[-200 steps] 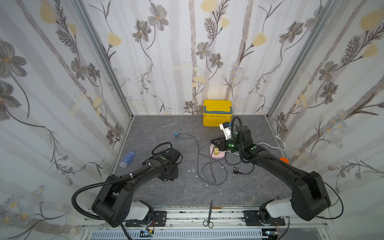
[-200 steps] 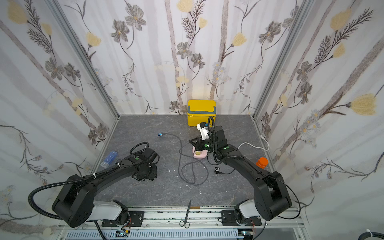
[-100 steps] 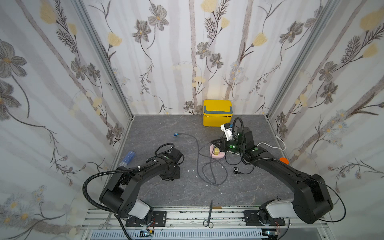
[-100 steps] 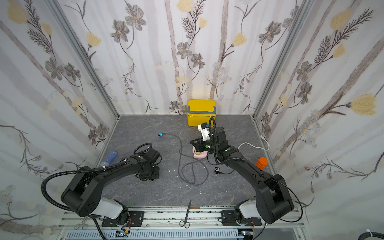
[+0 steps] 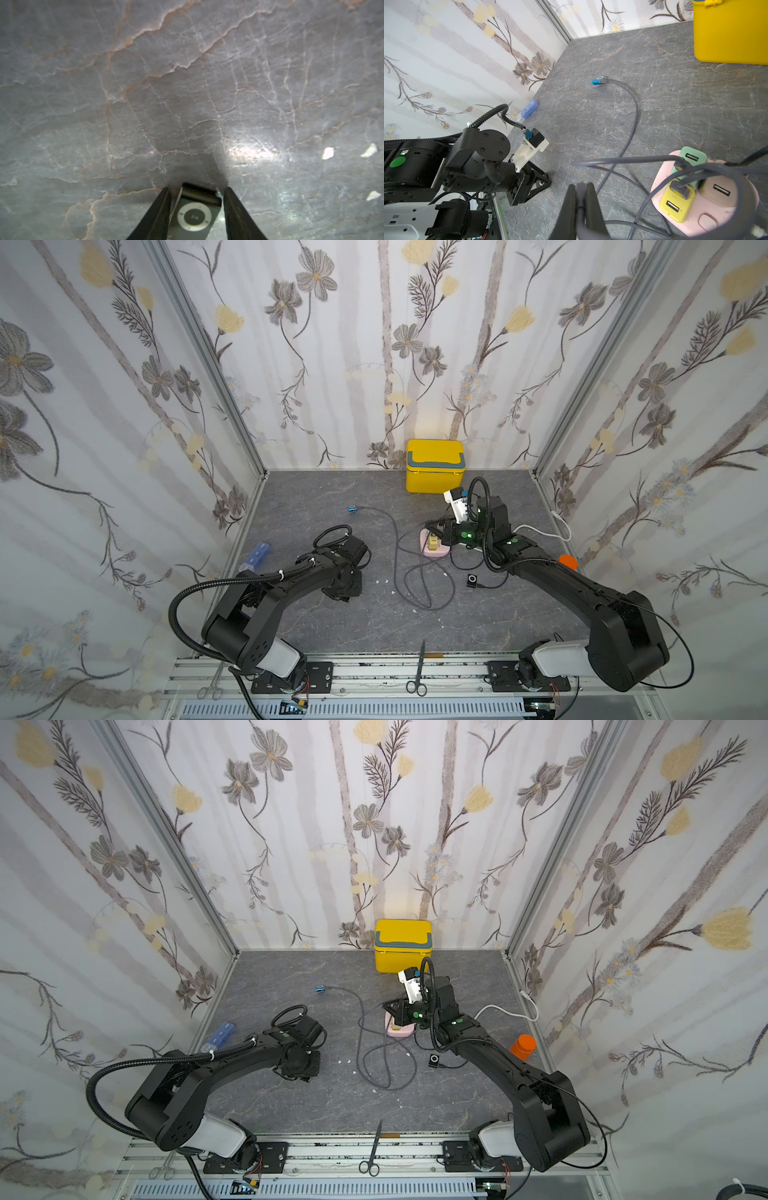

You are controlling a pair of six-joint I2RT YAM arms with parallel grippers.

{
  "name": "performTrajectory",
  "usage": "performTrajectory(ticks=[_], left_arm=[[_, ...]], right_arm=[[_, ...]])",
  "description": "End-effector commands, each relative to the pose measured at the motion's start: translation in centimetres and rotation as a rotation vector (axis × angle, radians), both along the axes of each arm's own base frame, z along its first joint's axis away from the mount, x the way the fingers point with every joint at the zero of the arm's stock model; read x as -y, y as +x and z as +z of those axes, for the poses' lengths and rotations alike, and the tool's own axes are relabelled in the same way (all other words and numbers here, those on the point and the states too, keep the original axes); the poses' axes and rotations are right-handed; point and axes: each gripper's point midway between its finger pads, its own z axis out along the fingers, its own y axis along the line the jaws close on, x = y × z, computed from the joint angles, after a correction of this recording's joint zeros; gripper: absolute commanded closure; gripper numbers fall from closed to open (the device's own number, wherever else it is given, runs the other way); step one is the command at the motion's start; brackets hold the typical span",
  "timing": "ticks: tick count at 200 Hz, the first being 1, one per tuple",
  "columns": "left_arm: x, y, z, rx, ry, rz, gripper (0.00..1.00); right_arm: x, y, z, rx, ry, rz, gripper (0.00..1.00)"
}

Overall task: Charge mp3
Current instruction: Pick up the MP3 player from the center of the board.

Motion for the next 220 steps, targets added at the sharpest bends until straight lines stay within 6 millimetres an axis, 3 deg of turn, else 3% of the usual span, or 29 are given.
performTrajectory(ticks=[1, 46, 128, 148, 180, 220], left_arm=[[-0.9, -2.4, -0.7, -0.095, 0.028, 0.009, 0.55], [-0.3, -3.1, -1.0, -0.128, -0.007, -0.009, 0.54], [0.2, -4.4, -1.6, -0.182, -0.024, -0.023, 0.61], [0.0, -4.9, -1.7, -0.198, -0.022, -0.018, 0.68], [0.4, -6.0, -1.8, -0.236, -0.057, -0.007, 0.55], [0.4, -6.0, -1.6, -0.23, -0.054, 0.001, 0.54]], right_arm=[[-0.1, 0.0, 0.8, 0.032, 0.02, 0.011, 1.0], [0.0, 0.0, 0.7, 0.031, 0.024, 0.008, 1.0], [0.3, -0.1, 0.3, 0.023, 0.027, 0.001, 1.0], [0.4, 0.0, 0.2, 0.022, 0.029, -0.001, 1.0], [0.4, -0.1, -0.1, 0.013, 0.032, 0.0, 1.0], [0.5, -0.1, 0.0, 0.018, 0.033, 0.0, 1.0]])
